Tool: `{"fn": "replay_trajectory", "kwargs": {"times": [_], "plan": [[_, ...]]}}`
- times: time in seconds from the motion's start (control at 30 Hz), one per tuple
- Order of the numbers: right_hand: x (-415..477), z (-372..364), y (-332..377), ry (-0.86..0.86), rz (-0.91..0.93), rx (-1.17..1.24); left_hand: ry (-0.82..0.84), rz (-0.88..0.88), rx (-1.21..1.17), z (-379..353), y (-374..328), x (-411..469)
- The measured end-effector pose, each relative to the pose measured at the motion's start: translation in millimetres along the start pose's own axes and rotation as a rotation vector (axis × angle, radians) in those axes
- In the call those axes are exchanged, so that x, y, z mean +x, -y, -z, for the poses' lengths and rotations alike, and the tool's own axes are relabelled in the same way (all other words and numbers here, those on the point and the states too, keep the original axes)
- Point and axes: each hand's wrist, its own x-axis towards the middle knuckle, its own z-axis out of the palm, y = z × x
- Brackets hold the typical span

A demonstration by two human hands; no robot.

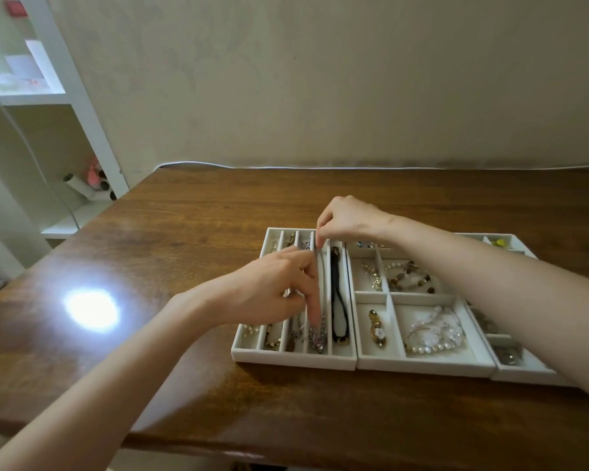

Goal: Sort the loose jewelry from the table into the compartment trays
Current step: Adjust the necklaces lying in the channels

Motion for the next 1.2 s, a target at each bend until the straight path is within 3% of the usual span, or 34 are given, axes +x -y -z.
{"fn": "replay_trajectory", "kwargs": {"times": [0.37, 0.63, 1.0, 1.2], "plan": [[-6, -3, -5, -0.018, 0.015, -0.072, 0.116, 0.026, 0.090, 1, 0, -10], [-10, -1, -7, -0.120, 0.068, -0.012, 0.086, 0.029, 0.152, -6, 1, -13], [-12, 1, -8, -0.183, 0.098, 0.026, 0.028, -0.023, 0.060, 0, -6, -8], [-17, 2, -9, -0.111, 0.110, 0.047, 0.127, -0.025, 0.004, -2, -8, -6]]}}
